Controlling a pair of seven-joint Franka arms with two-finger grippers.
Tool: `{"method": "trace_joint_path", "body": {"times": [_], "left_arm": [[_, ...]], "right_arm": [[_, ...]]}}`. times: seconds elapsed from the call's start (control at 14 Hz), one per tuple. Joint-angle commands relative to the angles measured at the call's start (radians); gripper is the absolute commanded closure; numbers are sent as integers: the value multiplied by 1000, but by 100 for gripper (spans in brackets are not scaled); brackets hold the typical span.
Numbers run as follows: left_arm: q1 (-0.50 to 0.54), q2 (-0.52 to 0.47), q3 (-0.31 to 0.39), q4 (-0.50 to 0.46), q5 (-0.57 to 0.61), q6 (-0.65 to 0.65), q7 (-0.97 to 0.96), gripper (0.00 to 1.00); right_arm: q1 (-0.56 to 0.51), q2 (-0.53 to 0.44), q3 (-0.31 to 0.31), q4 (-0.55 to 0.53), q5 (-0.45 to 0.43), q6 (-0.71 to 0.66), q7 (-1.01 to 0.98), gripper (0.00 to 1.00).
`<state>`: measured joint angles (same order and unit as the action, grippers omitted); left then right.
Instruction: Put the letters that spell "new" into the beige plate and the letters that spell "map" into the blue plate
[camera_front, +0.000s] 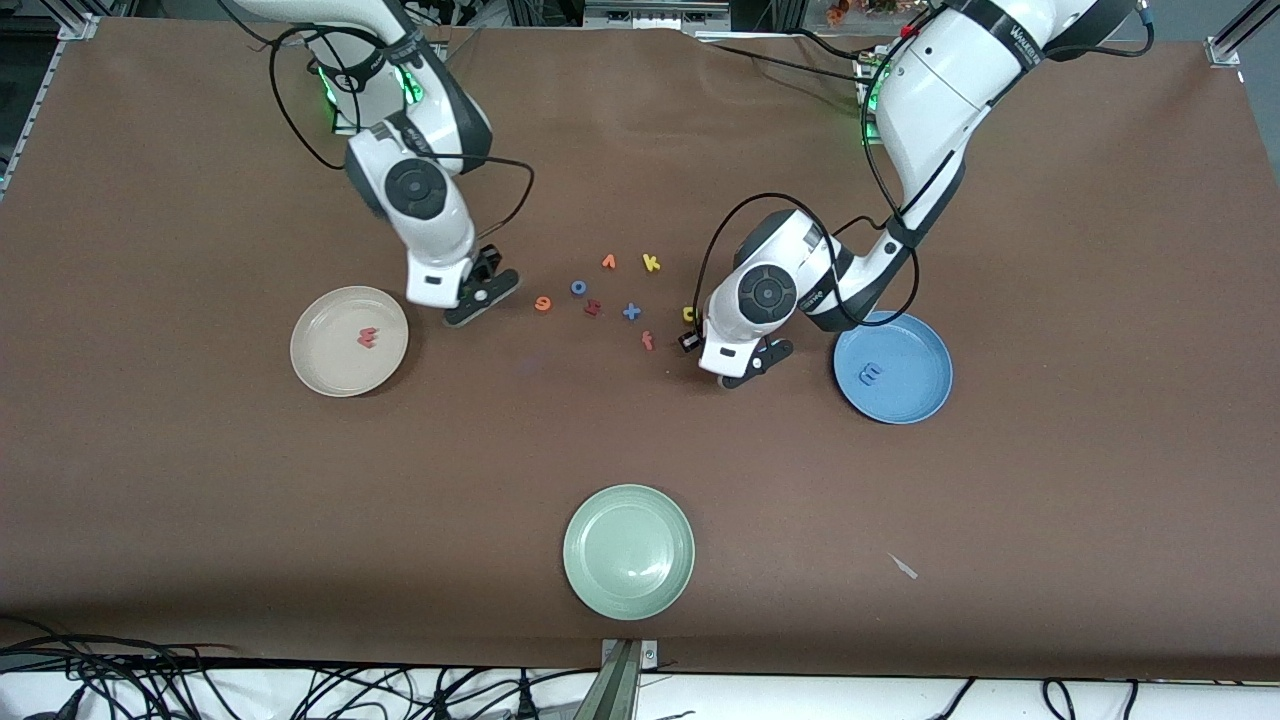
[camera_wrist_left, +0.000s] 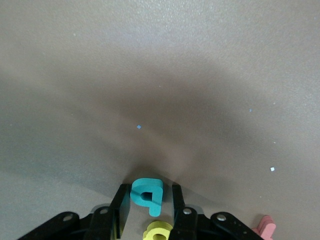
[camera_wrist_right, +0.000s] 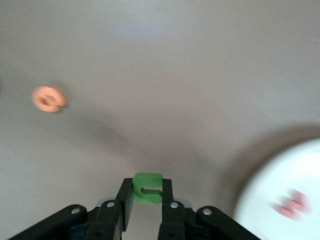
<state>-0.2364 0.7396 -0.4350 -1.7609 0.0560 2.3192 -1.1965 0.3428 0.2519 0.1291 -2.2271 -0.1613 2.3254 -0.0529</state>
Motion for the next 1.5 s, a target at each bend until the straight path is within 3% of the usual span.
{"method": "trace_joint_path", "body": {"times": [0.0, 0.28, 0.43, 0.5, 0.57, 0.64, 0.71, 0.85, 1.0, 1.14, 1.42], "left_arm": [[5, -23, 2, -25, -25, 2, 8, 99], [22, -72, 1, -8, -25, -36, 14, 100], [54, -103, 1, 44, -22, -200, 55, 100], [68, -118, 2, 61, -22, -286, 124, 100], [89, -137, 4, 64, -19, -335, 190, 100], [119, -155, 4, 64, -18, -363, 252, 100], [141, -166, 4, 64, -16, -401, 326, 100], [184, -181, 10, 61, 2, -451, 501, 100], [236, -183, 7, 55, 59, -483, 586, 100], [305, -174, 7, 28, 137, -486, 658, 100], [436, -146, 7, -27, 147, -420, 877, 100]], "right_arm": [[2, 1, -84, 95, -6, -168, -34, 83], [-31, 50, -169, 130, -9, -179, -34, 83], [-63, 98, -170, 170, -7, -181, -34, 80], [-68, 112, -170, 184, -3, -181, -33, 68], [-71, 116, -170, 195, 0, -179, -33, 63], [-73, 119, -170, 202, 3, -181, -22, 8], [-73, 119, -170, 214, 5, -187, -16, 0], [-70, 115, -166, 244, 26, -219, -12, 0], [-42, 115, -161, 279, 118, -259, 46, 0], [14, 115, -161, 284, 144, -250, 184, 0], [128, 130, -149, 276, 209, -181, 456, 0]]}}
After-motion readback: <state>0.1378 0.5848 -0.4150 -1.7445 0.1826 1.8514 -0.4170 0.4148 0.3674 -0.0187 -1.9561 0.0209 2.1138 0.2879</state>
